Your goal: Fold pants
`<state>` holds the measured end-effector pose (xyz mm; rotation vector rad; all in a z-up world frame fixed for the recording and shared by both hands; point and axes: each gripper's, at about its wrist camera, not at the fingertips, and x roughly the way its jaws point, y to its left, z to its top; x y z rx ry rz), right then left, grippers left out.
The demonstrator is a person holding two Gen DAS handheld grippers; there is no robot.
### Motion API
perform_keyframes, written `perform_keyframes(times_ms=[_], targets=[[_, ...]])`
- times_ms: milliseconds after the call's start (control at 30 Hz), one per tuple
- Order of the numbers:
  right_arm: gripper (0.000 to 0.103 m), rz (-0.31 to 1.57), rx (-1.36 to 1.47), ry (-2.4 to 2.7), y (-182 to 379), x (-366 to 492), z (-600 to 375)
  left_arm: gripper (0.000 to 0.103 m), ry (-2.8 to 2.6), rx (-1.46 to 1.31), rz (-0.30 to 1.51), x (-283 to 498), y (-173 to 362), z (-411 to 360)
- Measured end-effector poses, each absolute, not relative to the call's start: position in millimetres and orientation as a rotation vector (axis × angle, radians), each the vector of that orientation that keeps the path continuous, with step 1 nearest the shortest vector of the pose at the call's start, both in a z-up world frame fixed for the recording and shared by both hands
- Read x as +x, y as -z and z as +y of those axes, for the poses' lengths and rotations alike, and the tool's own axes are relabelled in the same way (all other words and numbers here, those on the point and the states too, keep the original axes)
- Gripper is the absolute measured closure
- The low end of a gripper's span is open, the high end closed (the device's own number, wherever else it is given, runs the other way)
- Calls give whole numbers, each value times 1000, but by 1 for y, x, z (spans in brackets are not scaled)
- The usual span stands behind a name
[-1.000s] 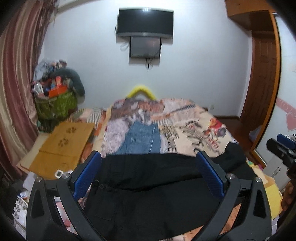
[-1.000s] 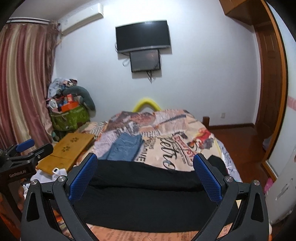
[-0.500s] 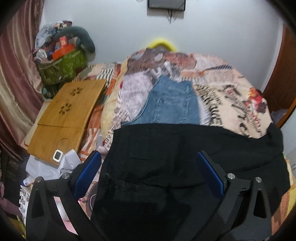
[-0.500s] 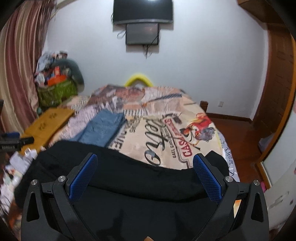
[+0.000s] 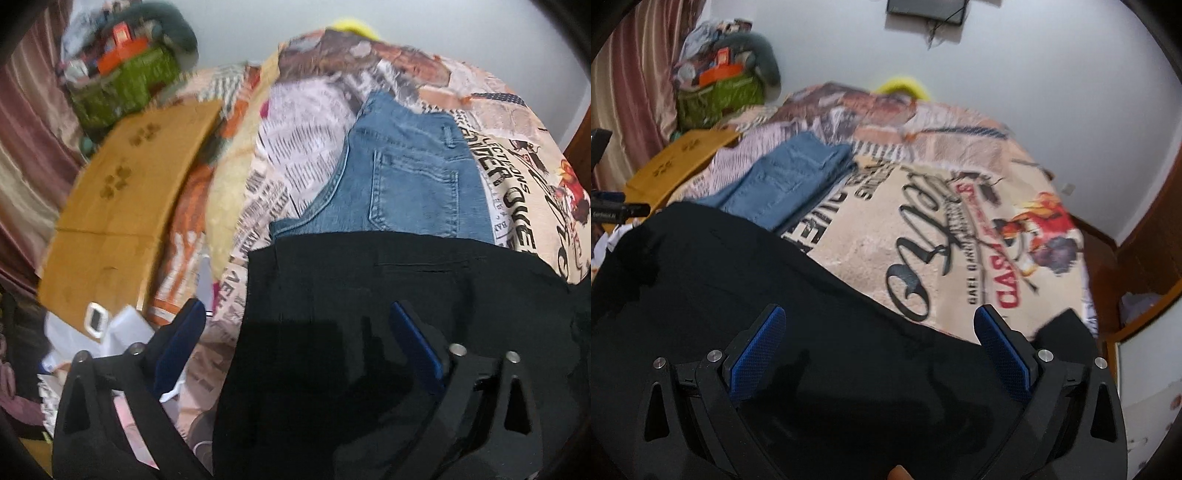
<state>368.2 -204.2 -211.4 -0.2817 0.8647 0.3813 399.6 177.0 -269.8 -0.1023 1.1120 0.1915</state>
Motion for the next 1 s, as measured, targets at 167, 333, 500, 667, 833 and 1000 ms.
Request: perform_keyframes(times_ms=[167,333,500,667,833,1000], targets=[[10,931,-318,-436,232,397,-196,22,-163,-159,1170,418,291,193],[17,994,-334,-500,250,420,-188,26,-133,-189,1203,437,308,198],[27,1075,-360,-577,271,429,-175,32,-118,-207,1229,450,321,196],[32,1072,-410,-606,284,423,-164,67,-96,-144,1224,449,318,181],[64,1052,-396,-632,282,415,-159,89,-109,-106,1225,445,317,176],[95,1046,-408,-618,279,409,-153,95,-115,-129,1199,436,304,179]])
